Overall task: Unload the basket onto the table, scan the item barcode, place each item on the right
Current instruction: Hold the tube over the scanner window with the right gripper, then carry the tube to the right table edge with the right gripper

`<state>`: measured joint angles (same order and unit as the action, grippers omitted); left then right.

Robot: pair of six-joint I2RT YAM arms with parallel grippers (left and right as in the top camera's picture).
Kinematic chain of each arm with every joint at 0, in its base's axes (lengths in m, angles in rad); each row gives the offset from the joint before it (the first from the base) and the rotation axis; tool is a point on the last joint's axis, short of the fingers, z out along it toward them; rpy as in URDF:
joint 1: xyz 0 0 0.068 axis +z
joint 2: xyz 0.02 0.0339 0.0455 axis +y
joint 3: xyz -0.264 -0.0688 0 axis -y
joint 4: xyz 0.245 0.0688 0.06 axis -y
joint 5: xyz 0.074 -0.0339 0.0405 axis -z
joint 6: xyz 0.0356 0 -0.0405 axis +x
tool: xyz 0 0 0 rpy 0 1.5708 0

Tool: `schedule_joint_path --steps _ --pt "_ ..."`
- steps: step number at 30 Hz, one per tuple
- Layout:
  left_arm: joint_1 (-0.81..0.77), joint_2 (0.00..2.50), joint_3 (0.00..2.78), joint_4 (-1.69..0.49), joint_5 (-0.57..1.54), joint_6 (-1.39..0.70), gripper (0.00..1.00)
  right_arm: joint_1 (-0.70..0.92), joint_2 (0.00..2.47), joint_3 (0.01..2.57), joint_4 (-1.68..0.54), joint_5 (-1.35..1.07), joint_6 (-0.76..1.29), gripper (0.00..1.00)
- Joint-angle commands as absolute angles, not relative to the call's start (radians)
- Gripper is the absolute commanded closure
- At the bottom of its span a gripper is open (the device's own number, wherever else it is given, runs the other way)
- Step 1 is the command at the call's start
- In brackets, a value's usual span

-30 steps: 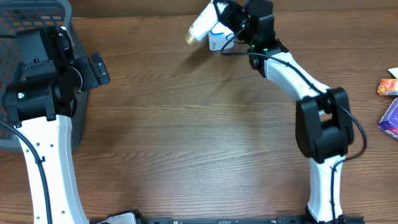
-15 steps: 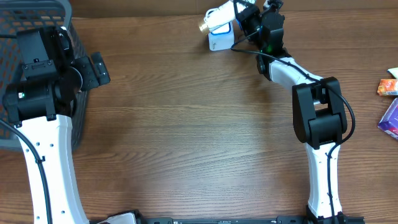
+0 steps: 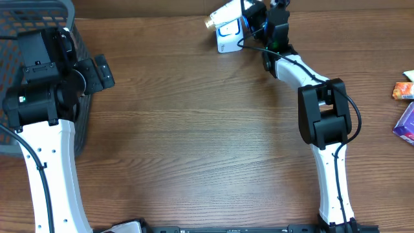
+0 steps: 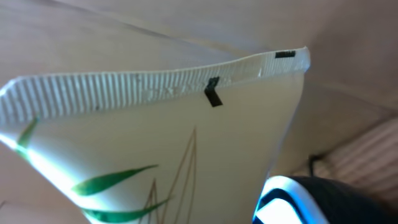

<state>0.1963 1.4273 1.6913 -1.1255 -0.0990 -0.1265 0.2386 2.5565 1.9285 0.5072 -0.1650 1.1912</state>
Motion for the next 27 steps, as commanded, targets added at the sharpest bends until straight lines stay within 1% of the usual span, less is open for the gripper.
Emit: schedule_joint_path --steps 1,8,12,15,18,19,20,22,23,24,25,27 --pt "0.196 1.425 1.708 -1.122 -0.107 -0.112 0.00 0.250 2.566 1.972 0.528 -0.150 1.201 0.96" --pt "0.196 1.425 1.708 -1.122 -0.107 -0.112 0.00 0.253 2.582 1.972 0.540 -0.164 1.198 0.96" --pt "0.196 1.425 1.708 -1.122 -0.107 -0.112 0.00 0.250 2.581 1.994 0.620 -0.242 1.098 0.96" --pt "0.196 1.425 1.708 -1.122 -0.107 -0.112 0.00 0.232 2.573 2.053 0.599 -0.343 1.098 0.96" --pt "0.196 1.425 1.708 -1.122 -0.107 -0.112 0.00 0.208 2.523 2.102 0.493 -0.429 1.083 0.96" --pt "0.196 1.425 1.708 -1.122 -0.107 -0.112 0.00 0.201 2.495 2.102 0.454 -0.449 1.060 0.96" --pt "0.196 1.425 1.708 -1.122 -0.107 -0.112 0.00 0.190 2.431 2.102 0.327 -0.458 1.030 0.96" --pt "0.196 1.425 1.708 -1.122 -0.107 -0.112 0.00 0.179 2.360 2.102 0.168 -0.449 0.962 0.96" --pt "0.196 1.425 1.708 -1.122 -0.107 -0.112 0.00 0.172 2.305 2.102 0.046 -0.425 0.917 0.96" --pt "0.196 1.425 1.708 -1.122 -0.107 -0.112 0.00 0.167 2.268 2.102 -0.043 -0.395 0.887 0.96" --pt "0.196 1.425 1.708 -1.122 -0.107 -0.112 0.00 0.158 2.179 2.102 -0.244 -0.312 0.816 0.96" --pt "0.196 1.425 1.708 -1.122 -0.107 -0.112 0.00 0.146 2.084 2.102 -0.480 -0.186 0.768 0.96"
